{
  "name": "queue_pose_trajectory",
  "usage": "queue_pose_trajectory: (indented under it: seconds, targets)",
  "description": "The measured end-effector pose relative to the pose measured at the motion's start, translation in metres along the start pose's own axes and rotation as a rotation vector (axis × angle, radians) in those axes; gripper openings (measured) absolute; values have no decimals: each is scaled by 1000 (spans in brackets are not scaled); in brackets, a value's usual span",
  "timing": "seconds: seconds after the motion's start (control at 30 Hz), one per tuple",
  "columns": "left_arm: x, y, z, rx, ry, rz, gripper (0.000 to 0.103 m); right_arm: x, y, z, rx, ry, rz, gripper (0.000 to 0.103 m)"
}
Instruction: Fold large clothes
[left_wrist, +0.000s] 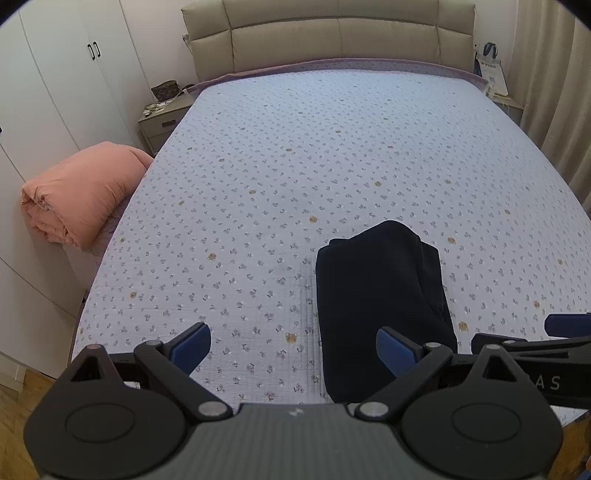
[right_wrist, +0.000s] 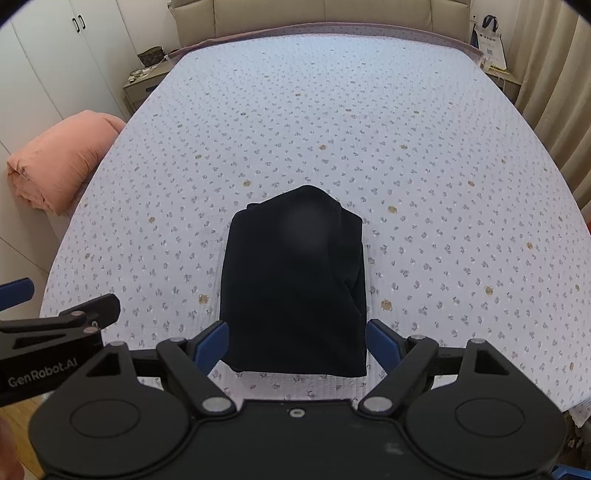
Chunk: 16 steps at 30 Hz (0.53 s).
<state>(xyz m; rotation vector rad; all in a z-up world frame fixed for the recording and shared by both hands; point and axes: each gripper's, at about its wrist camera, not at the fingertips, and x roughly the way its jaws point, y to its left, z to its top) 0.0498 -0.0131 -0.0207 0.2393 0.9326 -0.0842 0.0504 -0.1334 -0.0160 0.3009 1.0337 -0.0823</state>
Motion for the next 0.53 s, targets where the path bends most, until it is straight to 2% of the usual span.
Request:
queue_pose_trajectory:
  seconds: [0.37, 0.5, 0.53]
  targets:
    - [11, 10, 1, -7, 11, 1, 97, 10, 14, 4, -1, 15, 4, 97]
    - [9, 15, 0, -7, -49, 48, 96, 12, 18, 8, -5, 16, 2, 97]
    - [9, 17, 2, -8, -52, 38, 96, 12, 19, 9, -4, 16, 0, 97]
